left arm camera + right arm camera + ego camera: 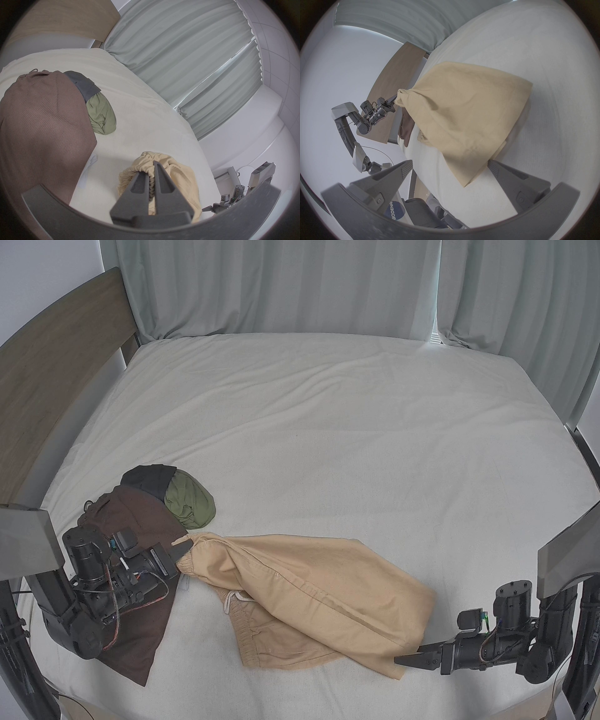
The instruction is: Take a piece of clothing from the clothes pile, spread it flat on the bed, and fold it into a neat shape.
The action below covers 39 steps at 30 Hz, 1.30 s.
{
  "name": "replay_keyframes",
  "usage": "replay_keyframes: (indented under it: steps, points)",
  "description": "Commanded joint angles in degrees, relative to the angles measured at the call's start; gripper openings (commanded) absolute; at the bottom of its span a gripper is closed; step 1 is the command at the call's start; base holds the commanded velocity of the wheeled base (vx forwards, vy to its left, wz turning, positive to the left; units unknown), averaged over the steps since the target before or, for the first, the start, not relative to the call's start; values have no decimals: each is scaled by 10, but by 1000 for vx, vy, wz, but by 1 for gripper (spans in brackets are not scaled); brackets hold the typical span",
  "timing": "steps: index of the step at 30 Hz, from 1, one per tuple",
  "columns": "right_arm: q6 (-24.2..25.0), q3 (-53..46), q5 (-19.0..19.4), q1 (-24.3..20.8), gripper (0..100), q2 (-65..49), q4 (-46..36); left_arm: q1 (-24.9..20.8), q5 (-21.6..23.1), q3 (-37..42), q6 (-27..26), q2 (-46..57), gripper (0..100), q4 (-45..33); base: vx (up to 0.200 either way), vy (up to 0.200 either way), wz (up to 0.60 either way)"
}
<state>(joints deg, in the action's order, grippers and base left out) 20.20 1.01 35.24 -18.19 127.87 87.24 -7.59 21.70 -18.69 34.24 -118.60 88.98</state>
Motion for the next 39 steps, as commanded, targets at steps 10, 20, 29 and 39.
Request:
replay_keyframes:
  steps: [10,20,29,39]
  points:
    - [6,-3,-1,-15,100,8,11,1,0,-1,0,0,0,1,0,0,0]
    - [23,17,0,-30,100,-17,12,3,0,-2,1,3,0,1,0,0,0]
    - [32,44,-2,-31,100,-12,12,3,0,-2,1,3,0,1,0,0,0]
    - [32,47,-2,-23,0,-37,12,12,0,-9,1,-1,0,1,0,0,0]
